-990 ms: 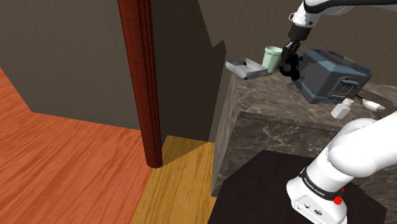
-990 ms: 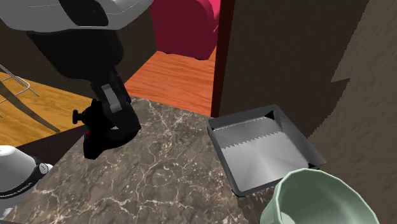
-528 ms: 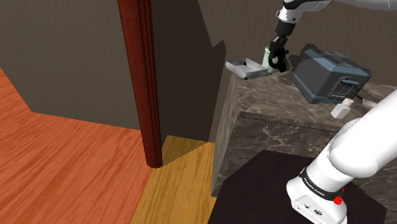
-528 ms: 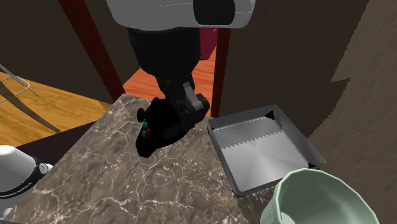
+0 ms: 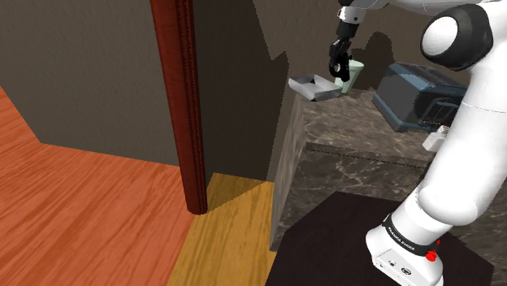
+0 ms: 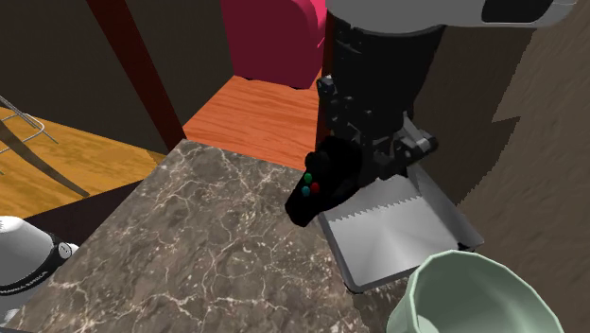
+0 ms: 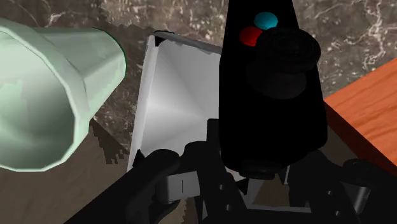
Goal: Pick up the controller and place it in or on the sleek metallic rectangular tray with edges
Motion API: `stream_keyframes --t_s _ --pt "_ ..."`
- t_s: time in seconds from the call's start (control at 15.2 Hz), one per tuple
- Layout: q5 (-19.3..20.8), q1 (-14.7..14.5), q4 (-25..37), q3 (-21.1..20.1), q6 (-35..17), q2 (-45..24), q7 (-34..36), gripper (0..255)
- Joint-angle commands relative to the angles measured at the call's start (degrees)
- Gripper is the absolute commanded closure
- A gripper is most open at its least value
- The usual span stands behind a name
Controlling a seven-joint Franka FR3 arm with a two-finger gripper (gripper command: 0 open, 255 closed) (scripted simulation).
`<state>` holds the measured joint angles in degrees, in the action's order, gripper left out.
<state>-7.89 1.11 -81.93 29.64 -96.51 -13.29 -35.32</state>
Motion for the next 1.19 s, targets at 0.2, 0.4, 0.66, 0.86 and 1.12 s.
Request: stream_keyframes --t_s 0.2,0.4,0.66,0.86,1.12 --pt "-8.1 7.7 26.6 -1.3 9.4 -18.5 -1.3 255" --pt "-8.3 8.0 26.6 -1.7 8.4 -19.5 -1.3 255" --pt "-7.7 6.6 20.7 -1.5 4.2 -17.9 -1.7 255" --pt "-7.5 5.7 17.1 -1.4 1.4 -17.1 -1.9 255" --pt "-7.3 4.8 12.1 -1.4 -2.7 -16.4 -2.2 255"
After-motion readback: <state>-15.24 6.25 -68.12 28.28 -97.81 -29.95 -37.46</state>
